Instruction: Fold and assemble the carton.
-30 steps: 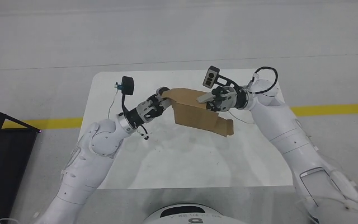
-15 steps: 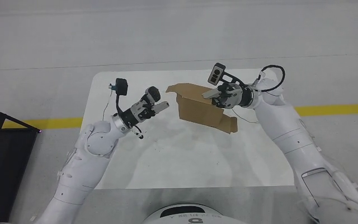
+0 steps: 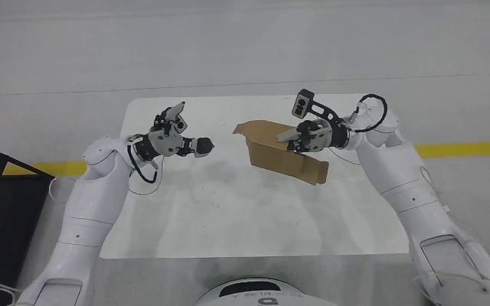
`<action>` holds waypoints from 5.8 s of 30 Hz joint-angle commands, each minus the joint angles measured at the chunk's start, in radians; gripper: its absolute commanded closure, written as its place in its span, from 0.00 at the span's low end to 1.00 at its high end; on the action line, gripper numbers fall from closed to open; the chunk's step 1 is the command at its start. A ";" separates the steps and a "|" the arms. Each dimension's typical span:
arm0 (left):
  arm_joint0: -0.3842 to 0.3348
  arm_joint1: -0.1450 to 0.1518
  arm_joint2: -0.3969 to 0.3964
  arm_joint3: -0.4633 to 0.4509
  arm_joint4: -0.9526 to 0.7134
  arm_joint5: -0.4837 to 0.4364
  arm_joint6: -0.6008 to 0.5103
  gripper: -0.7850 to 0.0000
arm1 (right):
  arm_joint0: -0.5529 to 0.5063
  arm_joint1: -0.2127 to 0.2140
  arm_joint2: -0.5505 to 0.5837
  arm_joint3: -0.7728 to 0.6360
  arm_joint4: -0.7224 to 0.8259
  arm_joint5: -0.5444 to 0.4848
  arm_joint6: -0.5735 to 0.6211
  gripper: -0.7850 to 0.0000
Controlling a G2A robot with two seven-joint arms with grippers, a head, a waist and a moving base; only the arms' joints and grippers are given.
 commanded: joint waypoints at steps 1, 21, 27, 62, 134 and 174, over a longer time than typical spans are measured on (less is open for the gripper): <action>-0.023 0.002 0.021 0.023 0.055 0.007 -0.029 0.00 | -0.005 0.004 0.005 -0.012 -0.016 -0.005 0.007 1.00; -0.135 -0.060 0.222 0.133 -0.032 -0.090 -0.045 0.41 | -0.029 0.001 -0.022 -0.083 0.006 0.021 0.022 1.00; -0.136 -0.061 0.220 0.141 -0.036 -0.098 -0.060 0.53 | -0.027 0.002 -0.028 -0.084 0.002 0.029 0.021 1.00; -0.119 -0.062 0.239 0.093 0.034 -0.118 -0.047 0.62 | -0.021 0.001 -0.035 -0.073 0.024 0.033 -0.013 1.00; -0.119 -0.069 0.248 0.089 0.052 -0.169 -0.028 0.67 | -0.020 0.002 -0.050 -0.093 0.015 0.041 0.002 1.00; -0.109 -0.078 0.263 0.057 0.080 -0.222 -0.035 0.69 | -0.015 0.003 -0.064 -0.094 0.034 0.048 0.038 1.00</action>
